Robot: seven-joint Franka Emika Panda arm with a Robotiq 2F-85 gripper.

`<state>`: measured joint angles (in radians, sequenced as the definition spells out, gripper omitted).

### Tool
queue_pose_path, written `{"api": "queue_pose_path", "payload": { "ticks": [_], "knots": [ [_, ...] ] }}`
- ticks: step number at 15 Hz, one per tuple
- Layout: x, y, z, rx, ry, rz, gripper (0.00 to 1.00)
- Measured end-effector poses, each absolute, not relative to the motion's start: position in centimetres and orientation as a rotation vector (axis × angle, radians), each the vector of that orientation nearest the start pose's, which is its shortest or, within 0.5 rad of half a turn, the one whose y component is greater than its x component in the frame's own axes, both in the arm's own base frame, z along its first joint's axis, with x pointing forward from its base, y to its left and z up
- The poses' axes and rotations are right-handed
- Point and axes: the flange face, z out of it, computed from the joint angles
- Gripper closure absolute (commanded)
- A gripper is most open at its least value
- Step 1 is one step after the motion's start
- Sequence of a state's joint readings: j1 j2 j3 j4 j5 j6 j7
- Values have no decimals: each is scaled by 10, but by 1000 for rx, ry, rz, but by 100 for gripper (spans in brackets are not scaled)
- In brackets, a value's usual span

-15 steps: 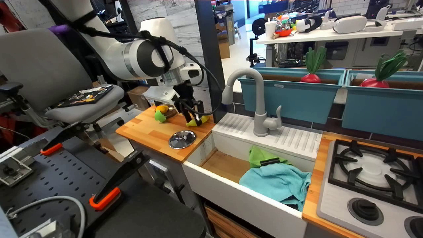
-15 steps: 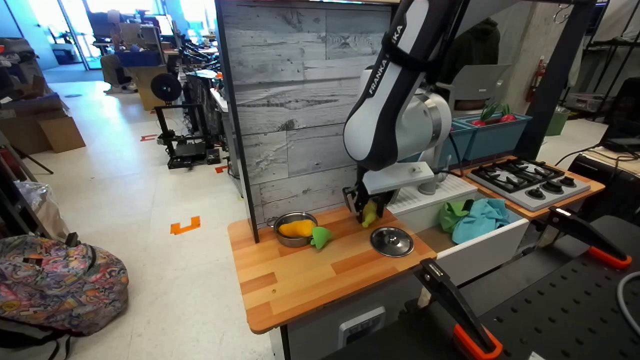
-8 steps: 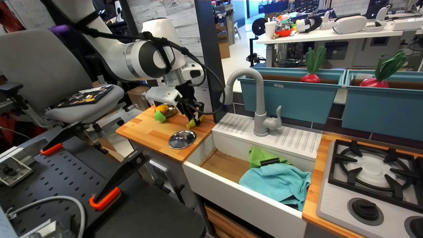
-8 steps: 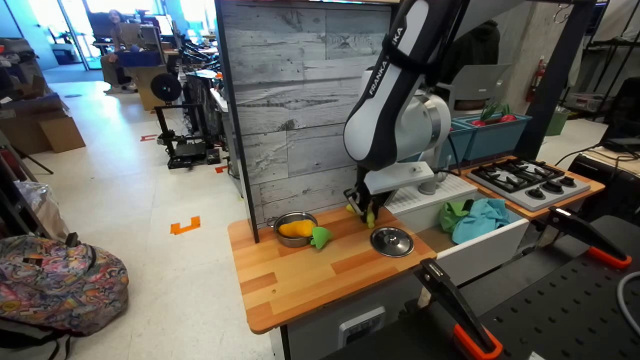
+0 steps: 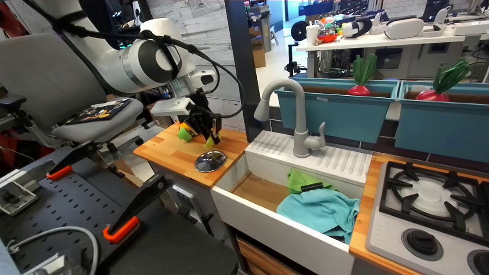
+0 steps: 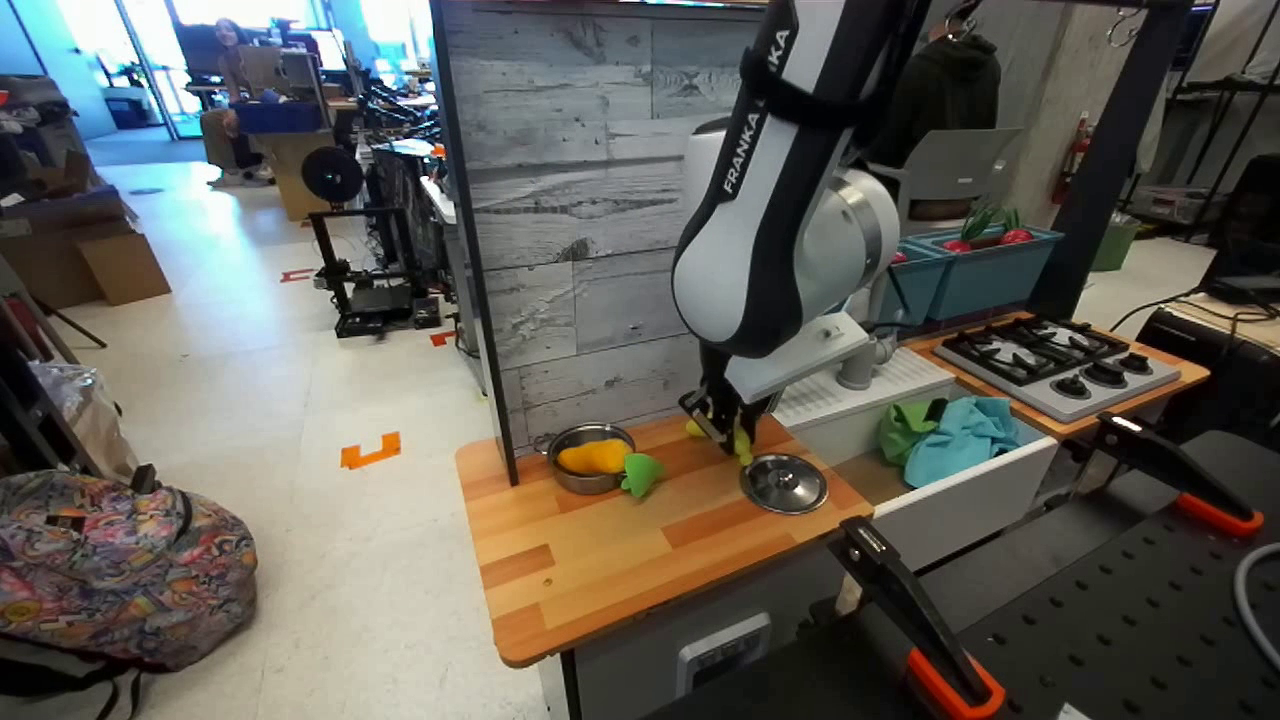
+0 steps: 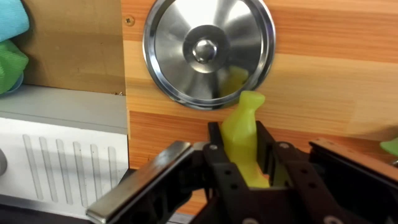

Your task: Put the carrot in the pot, move the banana to the left of the counter, then slide the spout to the right

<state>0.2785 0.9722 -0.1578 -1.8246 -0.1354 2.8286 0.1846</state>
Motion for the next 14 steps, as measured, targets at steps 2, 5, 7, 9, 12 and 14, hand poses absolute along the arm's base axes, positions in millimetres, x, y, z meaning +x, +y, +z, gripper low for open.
{"api": "queue_pose_path", "payload": {
  "ticks": [2, 5, 7, 9, 12, 14],
  "knots": [
    [593, 90, 26, -3337, -297, -117, 93],
    [576, 104, 44, -3370, -449, -128, 93],
    [564, 115, 50, -3378, -566, -118, 93],
    [554, 128, 52, -3373, -680, -112, 93],
    [541, 147, 50, -3321, -868, -152, 93],
    [535, 156, 49, -3256, -989, -199, 93]
  ]
}}
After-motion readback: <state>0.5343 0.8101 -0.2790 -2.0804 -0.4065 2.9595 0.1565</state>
